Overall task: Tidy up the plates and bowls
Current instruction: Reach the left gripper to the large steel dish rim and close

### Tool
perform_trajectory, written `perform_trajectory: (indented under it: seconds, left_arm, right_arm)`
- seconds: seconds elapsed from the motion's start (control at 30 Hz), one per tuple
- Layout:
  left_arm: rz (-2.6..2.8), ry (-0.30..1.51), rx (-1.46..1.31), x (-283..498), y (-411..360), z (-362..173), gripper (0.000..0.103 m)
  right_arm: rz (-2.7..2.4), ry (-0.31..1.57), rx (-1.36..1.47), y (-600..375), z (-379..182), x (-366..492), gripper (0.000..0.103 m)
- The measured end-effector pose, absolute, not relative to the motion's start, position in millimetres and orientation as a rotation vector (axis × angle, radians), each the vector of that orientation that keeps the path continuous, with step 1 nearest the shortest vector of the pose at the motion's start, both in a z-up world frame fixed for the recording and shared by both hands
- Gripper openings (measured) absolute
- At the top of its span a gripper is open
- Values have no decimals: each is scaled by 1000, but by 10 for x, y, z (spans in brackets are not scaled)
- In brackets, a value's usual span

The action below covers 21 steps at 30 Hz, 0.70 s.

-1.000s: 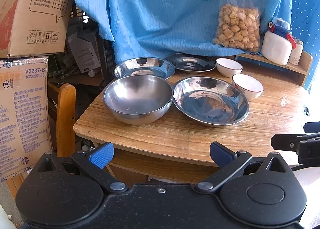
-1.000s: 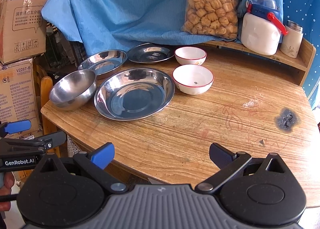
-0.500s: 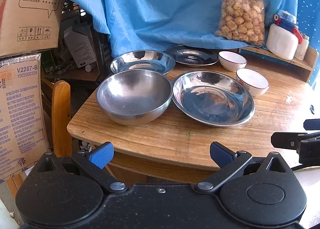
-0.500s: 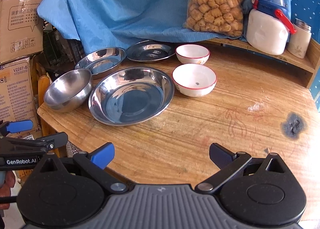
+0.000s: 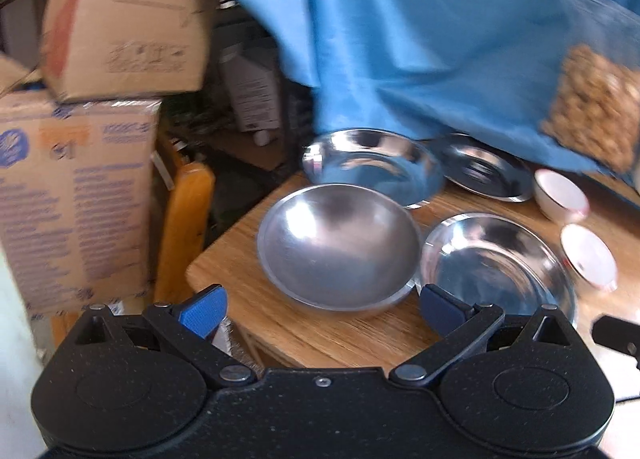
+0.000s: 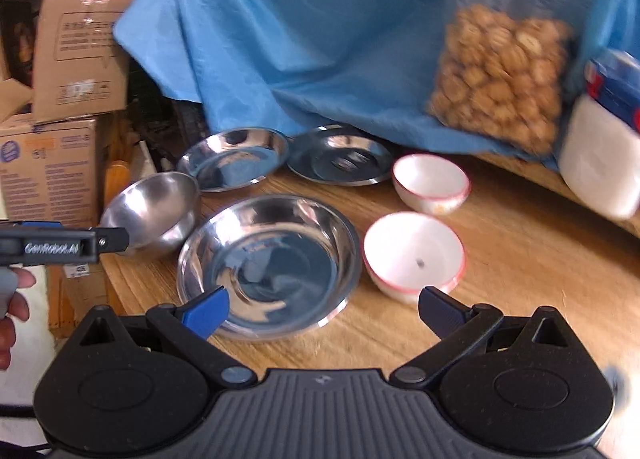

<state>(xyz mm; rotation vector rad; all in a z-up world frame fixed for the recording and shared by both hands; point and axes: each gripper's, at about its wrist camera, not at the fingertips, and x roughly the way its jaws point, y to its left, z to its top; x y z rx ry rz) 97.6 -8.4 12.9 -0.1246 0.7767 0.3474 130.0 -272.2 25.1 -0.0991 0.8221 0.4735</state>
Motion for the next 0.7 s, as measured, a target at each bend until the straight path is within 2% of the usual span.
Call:
perform_trajectory:
  seconds: [0.33,0.47,0.7]
  left_arm:
    - [408,795,-196,1269,308,283,102]
    - [346,806,-214,1592,533,284,102]
    - [212,935,-281,2349,966,100,102]
  right_arm:
    - [587,840,-72,-2449,270,1667,103]
    - [555,874,-16,-2284,256,1931,103]
    - [519,929,108,-1950,193,2427,102]
